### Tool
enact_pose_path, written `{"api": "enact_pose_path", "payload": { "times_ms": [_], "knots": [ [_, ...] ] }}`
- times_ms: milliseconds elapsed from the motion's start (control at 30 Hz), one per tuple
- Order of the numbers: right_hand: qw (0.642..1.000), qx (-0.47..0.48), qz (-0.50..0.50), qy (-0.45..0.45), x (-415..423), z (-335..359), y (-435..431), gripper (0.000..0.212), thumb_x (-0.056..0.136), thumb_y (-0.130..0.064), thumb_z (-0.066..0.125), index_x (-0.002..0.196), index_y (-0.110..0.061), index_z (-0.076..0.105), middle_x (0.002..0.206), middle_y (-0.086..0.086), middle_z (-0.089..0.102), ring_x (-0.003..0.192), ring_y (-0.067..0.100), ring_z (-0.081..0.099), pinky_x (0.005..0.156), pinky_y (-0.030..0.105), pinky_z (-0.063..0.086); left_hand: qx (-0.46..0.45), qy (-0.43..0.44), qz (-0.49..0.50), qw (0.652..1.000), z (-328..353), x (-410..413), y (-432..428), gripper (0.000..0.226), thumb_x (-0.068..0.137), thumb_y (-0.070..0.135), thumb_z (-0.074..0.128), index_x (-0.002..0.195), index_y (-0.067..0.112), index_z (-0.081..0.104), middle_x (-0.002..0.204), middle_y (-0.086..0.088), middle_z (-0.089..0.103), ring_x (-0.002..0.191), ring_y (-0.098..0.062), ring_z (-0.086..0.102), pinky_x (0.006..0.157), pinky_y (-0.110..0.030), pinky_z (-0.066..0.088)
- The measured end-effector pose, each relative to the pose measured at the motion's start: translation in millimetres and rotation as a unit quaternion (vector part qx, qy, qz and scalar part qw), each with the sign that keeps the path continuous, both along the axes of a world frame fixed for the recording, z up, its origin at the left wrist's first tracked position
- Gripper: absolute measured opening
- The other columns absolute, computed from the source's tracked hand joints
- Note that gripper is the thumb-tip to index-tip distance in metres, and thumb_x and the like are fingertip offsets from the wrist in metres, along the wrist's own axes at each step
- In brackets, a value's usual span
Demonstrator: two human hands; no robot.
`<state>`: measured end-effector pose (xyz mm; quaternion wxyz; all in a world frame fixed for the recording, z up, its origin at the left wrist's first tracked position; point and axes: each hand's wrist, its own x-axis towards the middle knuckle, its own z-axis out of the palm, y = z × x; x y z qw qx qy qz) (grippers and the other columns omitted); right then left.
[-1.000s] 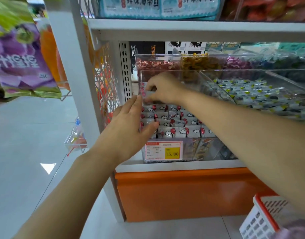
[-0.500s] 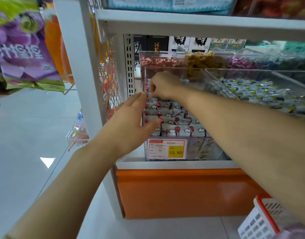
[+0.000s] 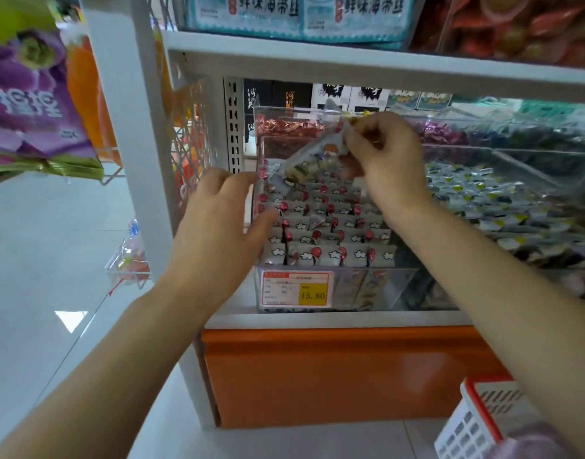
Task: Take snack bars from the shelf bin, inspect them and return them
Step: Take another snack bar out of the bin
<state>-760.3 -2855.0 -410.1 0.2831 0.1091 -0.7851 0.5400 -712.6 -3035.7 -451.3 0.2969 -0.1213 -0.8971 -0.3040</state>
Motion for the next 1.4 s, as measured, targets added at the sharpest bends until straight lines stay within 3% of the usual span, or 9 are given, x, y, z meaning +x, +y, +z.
{"api": "enact_pose_path", "payload": {
  "times_ms": [100,200,300,467,600,867,1133,1200,1400],
  "knots": [
    [0.989,-0.14,0.024,-0.047,40,-13,25,0.008,0.094,-0.011,0.052,0.089,-0.005,0.055,0.082,0.008,0.064,0.06,0.013,0.064,0.057,0.027,0.056,0.046,-0.043,-0.048,0.997,2,9,10,0.051,0.087,0.042,0.051,0.132,0.019,0.048,0.106,0.005,0.053,0.081,-0.002,0.054,0.069,-0.011,0.039],
    [0.961,-0.25,0.062,-0.098,72,-27,40,0.015,0.094,-0.006,0.049,0.081,-0.005,0.056,0.073,0.006,0.064,0.06,0.013,0.065,0.055,0.022,0.054,0.124,-0.139,-0.137,0.973,-2,20,20,0.038,0.086,0.043,0.05,0.115,0.019,0.058,0.083,0.008,0.059,0.065,0.002,0.057,0.054,-0.01,0.042],
    [0.933,-0.327,0.087,-0.123,92,-37,48,0.025,0.093,-0.005,0.05,0.07,-0.009,0.057,0.069,0.004,0.065,0.06,0.013,0.065,0.056,0.021,0.053,0.21,-0.215,-0.215,0.929,-4,26,28,0.023,0.091,0.031,0.049,0.096,0.015,0.064,0.08,-0.003,0.066,0.061,-0.005,0.06,0.052,-0.017,0.049],
    [0.928,-0.317,0.104,-0.165,102,-50,54,0.011,0.09,-0.008,0.054,0.084,-0.005,0.062,0.075,0.007,0.068,0.065,0.015,0.067,0.059,0.021,0.053,0.307,-0.269,-0.201,0.891,-9,27,36,0.028,0.097,0.021,0.043,0.089,0.004,0.064,0.075,-0.013,0.067,0.058,-0.012,0.062,0.05,-0.022,0.052],
    [0.921,-0.321,0.129,-0.179,103,-53,57,0.008,0.085,-0.003,0.057,0.087,-0.003,0.064,0.075,0.006,0.07,0.068,0.017,0.069,0.06,0.02,0.054,0.304,-0.223,-0.156,0.913,-14,25,37,0.03,0.099,0.018,0.039,0.083,0.003,0.06,0.058,0.0,0.066,0.048,-0.013,0.057,0.042,-0.023,0.046],
    [0.885,-0.392,0.136,-0.209,100,-54,54,0.008,0.085,0.0,0.053,0.085,0.0,0.062,0.067,0.007,0.071,0.063,0.016,0.07,0.055,0.019,0.054,0.29,-0.204,-0.136,0.925,-15,24,36,0.024,0.097,0.021,0.047,0.082,0.009,0.063,0.057,-0.008,0.067,0.043,-0.011,0.057,0.045,-0.019,0.05],
    [0.824,-0.49,0.129,-0.253,96,-57,54,0.01,0.085,0.004,0.052,0.081,0.001,0.06,0.059,0.008,0.068,0.054,0.013,0.067,0.049,0.017,0.052,0.456,-0.332,-0.192,0.803,-10,25,36,0.046,0.096,0.022,0.046,0.057,0.011,0.068,0.048,-0.004,0.06,0.04,-0.006,0.052,0.04,-0.013,0.045],
    [0.821,-0.496,0.122,-0.255,96,-59,53,0.012,0.087,0.004,0.051,0.081,0.001,0.06,0.058,0.007,0.067,0.053,0.012,0.066,0.048,0.017,0.051,0.466,-0.344,-0.205,0.789,-8,26,36,0.047,0.094,0.021,0.048,0.053,0.013,0.07,0.048,-0.004,0.06,0.04,-0.005,0.053,0.041,-0.012,0.046],
    [0.862,-0.454,0.07,-0.216,94,-61,56,0.014,0.09,0.004,0.05,0.084,-0.002,0.061,0.056,0.003,0.067,0.052,0.009,0.065,0.048,0.016,0.051,0.438,-0.347,-0.265,0.786,-1,28,34,0.009,0.077,0.01,0.056,0.073,0.002,0.058,0.052,-0.005,0.062,0.046,-0.007,0.058,0.047,-0.013,0.049]
  ]
}}
